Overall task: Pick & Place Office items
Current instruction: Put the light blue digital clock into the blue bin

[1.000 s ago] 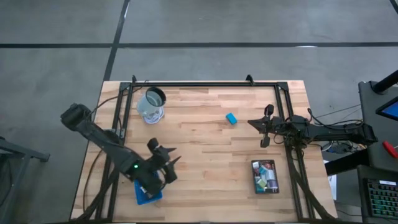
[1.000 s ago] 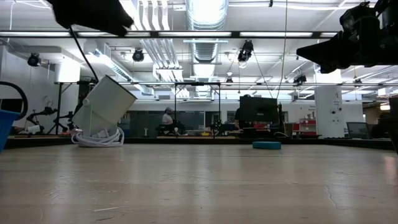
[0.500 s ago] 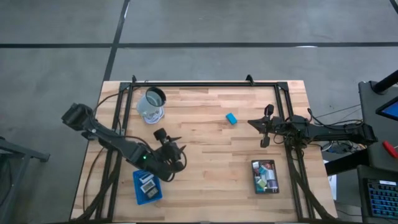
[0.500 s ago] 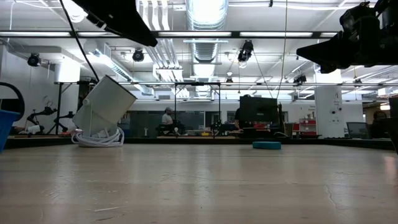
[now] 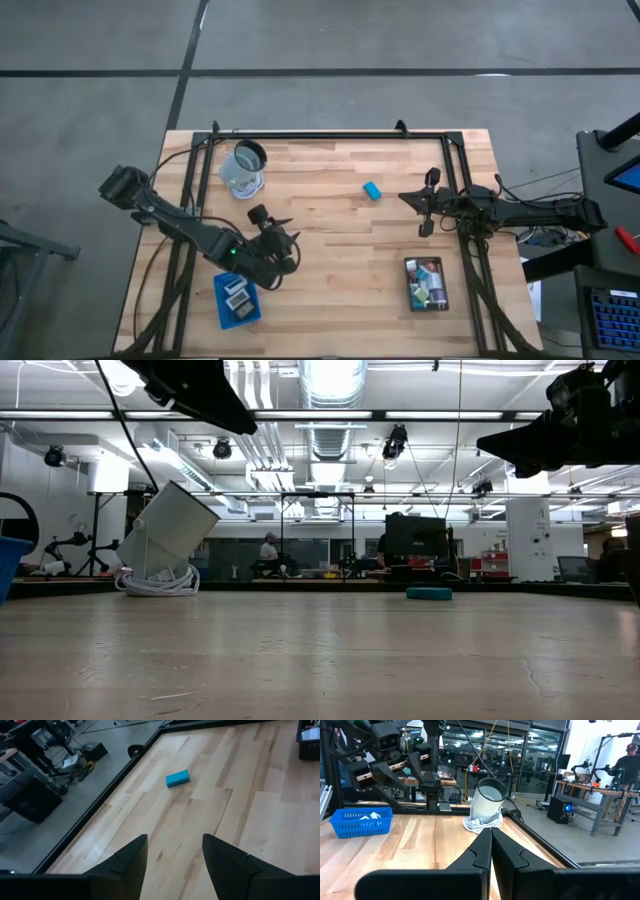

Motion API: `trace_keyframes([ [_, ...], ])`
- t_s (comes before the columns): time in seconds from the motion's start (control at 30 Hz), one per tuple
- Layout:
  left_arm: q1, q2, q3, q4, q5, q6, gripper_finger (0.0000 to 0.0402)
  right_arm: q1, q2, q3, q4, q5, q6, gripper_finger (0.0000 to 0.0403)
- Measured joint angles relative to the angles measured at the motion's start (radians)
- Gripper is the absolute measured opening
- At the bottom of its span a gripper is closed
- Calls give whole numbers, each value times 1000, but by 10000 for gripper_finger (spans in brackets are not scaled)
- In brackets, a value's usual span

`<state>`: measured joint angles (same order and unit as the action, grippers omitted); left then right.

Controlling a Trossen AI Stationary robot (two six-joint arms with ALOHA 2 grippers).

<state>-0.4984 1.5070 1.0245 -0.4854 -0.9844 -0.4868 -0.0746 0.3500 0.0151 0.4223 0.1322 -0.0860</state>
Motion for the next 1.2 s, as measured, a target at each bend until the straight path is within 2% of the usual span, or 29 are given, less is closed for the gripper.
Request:
trace_keyframes([
  [0.4, 0, 0, 0, 7, -4, -11, 193, 0, 0, 0, -3, 0, 2, 8],
  [0.57, 0, 0, 0, 7, -5, -11, 193, -1, 0, 0, -6, -9, 207, 8],
  [0.63, 0, 0, 0, 8, -5, -11, 193, -2, 1, 0, -32, 0, 206, 8],
  [0.73, 0, 0, 0, 7, -8, -11, 193, -2, 23, 0, -73, 85, 227, 8],
  [0.83, 0, 0, 0, 8, -22, -11, 193, -2, 77, 0, -79, 157, 267, 8],
  [1.03, 1, 0, 0, 7, -61, -11, 193, -2, 216, 47, -43, 165, 285, 8],
  [1.2, 1, 0, 0, 8, -63, -11, 193, -3, 407, 101, -44, 166, 317, 8],
])
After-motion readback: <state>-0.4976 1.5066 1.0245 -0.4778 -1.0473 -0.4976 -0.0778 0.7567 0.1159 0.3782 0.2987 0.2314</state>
